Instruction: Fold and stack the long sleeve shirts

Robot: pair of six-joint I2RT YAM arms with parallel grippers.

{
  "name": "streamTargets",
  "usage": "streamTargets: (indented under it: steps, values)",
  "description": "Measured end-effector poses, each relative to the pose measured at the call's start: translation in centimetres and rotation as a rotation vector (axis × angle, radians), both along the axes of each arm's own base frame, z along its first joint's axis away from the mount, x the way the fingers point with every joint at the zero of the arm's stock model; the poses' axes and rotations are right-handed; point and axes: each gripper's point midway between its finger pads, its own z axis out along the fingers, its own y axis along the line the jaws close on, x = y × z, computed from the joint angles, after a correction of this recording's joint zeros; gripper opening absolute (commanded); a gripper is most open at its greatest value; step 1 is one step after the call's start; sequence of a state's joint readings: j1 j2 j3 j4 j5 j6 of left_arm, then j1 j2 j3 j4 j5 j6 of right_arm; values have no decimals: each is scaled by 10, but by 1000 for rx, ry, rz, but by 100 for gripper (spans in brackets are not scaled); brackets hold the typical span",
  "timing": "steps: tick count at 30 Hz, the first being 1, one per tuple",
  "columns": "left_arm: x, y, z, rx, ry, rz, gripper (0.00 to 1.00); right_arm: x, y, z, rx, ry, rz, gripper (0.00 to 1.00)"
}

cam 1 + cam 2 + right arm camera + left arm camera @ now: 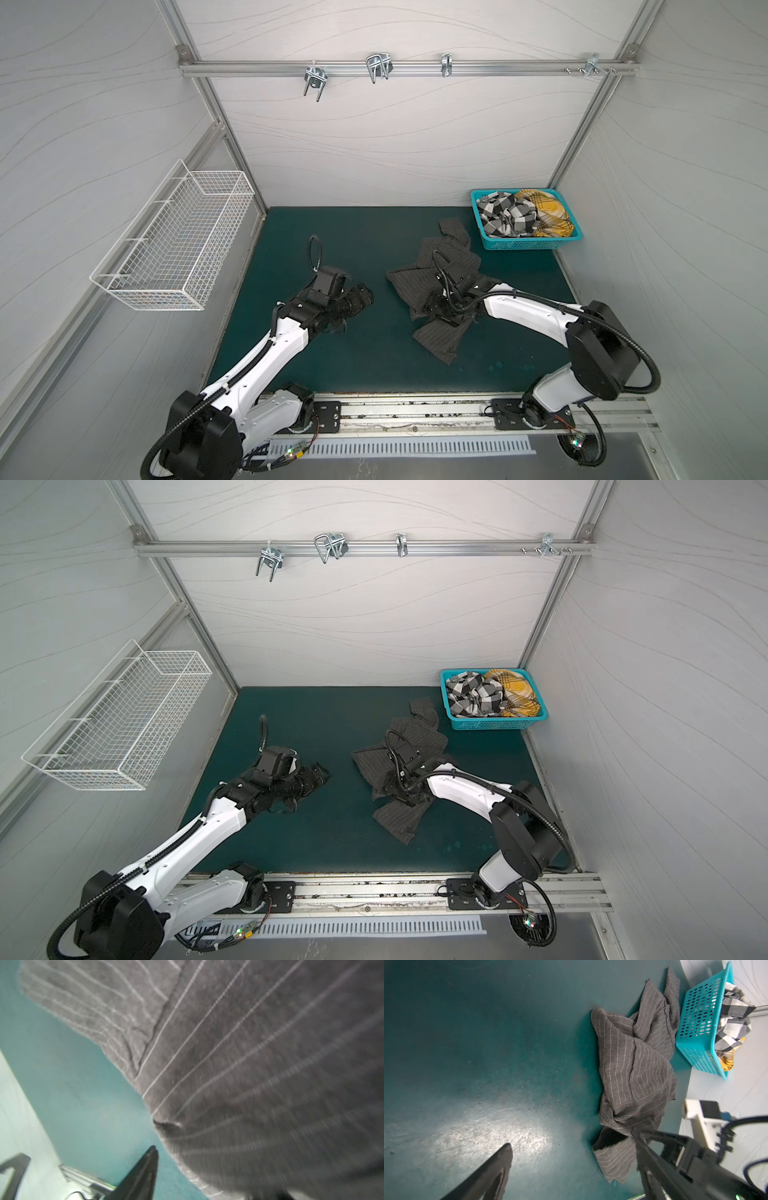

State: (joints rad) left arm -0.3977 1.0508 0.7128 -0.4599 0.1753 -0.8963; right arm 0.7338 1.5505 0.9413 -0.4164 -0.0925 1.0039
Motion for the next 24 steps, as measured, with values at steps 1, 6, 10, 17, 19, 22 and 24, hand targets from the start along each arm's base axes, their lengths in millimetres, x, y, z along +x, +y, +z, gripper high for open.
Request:
streamTargets:
  steps: [1,6,10,17,19,22,24]
  values:
    - [-1,0,-1,-2,3,-2,93,5,-1,-1,3,-2,-9,27]
    - [-3,-2,-2,-10,16,-11,94,37,0,18,22,-54,-11,0]
    - [-1,-4,-1,-9,21,-13,97,62,28,78,102,-191,119,0]
    - [26,-13,58,-53,-111,-14,100,68,84,282,399,-643,451,0]
    - [31,-14,78,-68,-158,-9,100,54,77,334,479,-749,496,0]
    - [33,-13,104,-87,-227,1,100,48,39,386,529,-869,469,0]
    - [30,-10,117,-96,-265,8,100,52,9,399,526,-911,421,0]
